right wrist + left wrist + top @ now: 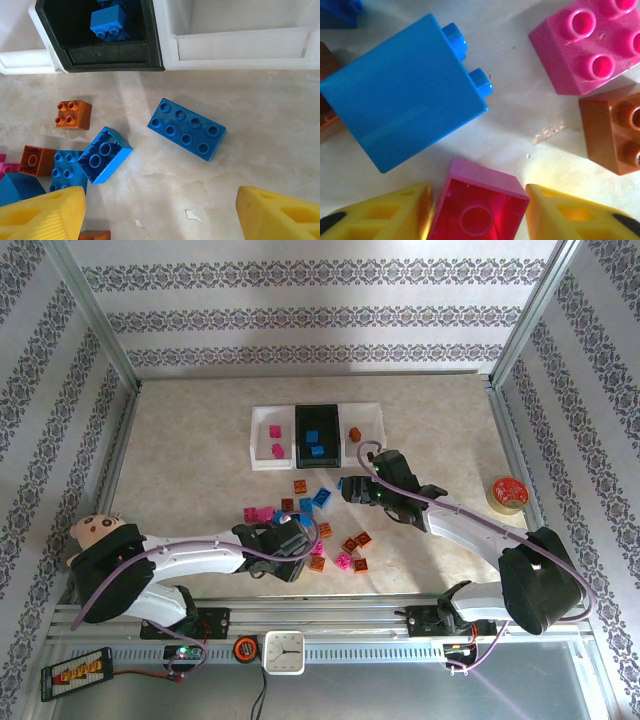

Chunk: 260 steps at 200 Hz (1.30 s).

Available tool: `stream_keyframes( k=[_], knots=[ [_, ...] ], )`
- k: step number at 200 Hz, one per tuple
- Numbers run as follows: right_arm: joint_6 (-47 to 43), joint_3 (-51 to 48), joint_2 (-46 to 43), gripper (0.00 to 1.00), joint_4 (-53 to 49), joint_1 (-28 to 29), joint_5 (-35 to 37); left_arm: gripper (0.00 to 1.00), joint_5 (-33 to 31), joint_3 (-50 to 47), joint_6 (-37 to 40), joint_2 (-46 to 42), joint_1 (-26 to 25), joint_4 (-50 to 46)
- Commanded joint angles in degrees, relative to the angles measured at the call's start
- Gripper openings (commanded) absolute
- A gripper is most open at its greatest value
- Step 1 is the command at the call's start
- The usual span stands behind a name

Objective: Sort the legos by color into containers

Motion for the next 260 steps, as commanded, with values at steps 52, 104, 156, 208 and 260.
stream_keyframes(
  k=[52, 104, 156, 208, 260],
  knots=[
    [-0.33, -0.09, -0.79, 0.79, 0.46, 0.04, 0.91, 0.29, -6.02, 4.31, 1.82, -4.58, -0.17, -1.83],
    [-0.06, 0.08, -0.77, 0.79, 0.51, 0.0, 0.83, 0.27, -3.56, 13.56, 7.74, -7.2, 19.24, 1.14],
    [-0.22, -0.1, -0.79, 0.79, 0.06, -0.26, 0.67, 0.23, -0.76, 29.24, 8.88, 10.19, 34.01, 5.91],
    [-0.23, -1.12, -1.72, 0.79, -0.33, -0.51, 0.64, 0.26, 1.33, 44.27, 8.31, 28.08, 38.89, 4.28],
    [-1.0, -1.78, -1.7, 0.8, -0.85, -0.62, -0.79, 0.62, 4.3, 51.1, 7.15, 29.94, 39.24, 3.18]
  ],
)
